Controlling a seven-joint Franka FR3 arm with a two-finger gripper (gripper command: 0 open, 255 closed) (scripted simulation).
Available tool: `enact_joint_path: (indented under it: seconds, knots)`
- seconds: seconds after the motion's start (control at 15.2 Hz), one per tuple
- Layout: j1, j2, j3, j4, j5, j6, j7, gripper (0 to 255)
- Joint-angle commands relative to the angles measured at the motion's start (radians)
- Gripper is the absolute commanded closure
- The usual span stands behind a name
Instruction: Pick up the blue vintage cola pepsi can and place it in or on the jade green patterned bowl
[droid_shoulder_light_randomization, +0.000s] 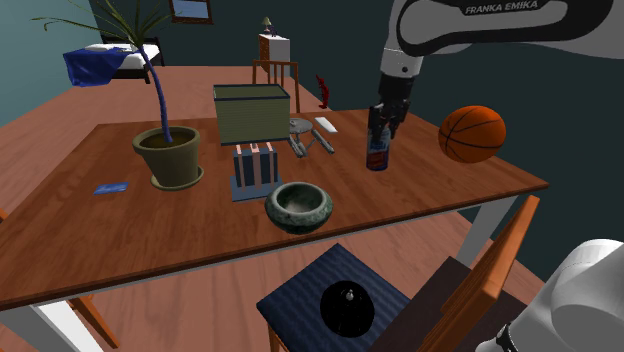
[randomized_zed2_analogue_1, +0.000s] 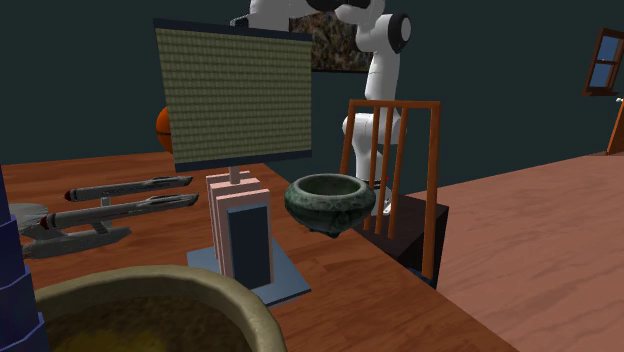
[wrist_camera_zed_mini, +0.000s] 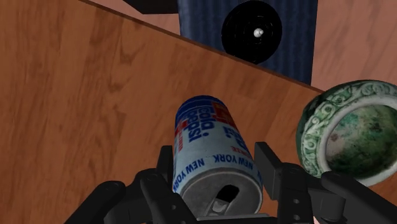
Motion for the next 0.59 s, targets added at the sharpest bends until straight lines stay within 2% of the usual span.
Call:
enact_joint_path:
  seconds: [0.0, 0.26, 0.53]
  knots:
    - [0.0, 0.006, 0.0, 0.035, 0.0, -0.029, 0.001, 255]
    - [0.0, 0.013, 0.0, 0.086, 0.0, -0.073, 0.0, 255]
    - [0.038, 0.053, 0.059, 0.147, 0.011, -0.094, 0.095, 255]
